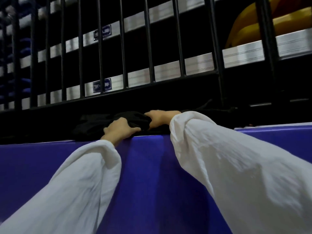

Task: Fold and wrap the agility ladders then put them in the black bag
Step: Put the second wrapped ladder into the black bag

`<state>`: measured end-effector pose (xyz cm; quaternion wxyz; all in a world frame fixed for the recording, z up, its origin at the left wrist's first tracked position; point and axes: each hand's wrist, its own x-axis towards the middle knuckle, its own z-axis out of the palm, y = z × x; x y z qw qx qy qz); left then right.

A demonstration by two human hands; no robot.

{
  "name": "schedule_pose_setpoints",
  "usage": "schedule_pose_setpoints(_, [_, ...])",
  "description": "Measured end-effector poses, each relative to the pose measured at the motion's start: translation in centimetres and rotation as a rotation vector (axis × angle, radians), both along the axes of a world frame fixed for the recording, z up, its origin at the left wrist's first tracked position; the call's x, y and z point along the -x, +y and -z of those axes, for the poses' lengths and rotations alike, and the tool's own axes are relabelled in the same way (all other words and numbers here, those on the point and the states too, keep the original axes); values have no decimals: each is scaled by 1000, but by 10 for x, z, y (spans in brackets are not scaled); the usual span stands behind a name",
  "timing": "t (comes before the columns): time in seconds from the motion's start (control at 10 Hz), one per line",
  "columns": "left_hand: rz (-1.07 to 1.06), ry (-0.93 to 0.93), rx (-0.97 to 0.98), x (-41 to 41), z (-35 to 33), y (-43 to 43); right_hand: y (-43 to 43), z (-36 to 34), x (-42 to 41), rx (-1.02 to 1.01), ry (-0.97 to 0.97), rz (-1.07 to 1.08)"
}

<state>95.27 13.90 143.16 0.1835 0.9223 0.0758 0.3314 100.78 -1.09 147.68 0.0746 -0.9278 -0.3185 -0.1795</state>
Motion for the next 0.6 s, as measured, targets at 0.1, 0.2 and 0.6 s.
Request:
schedule_pose_setpoints(0.1, [53,55,17,-24,0,17,2,4,-28,-15,115,47])
schedule_pose_setpoints(0.2, [96,98,10,-41,-1,24,3,4,-58,-33,128,120])
schedule_pose_setpoints(0.6, [378,-39,148,-5,17,45,37,17,-11,-391,-186,80])
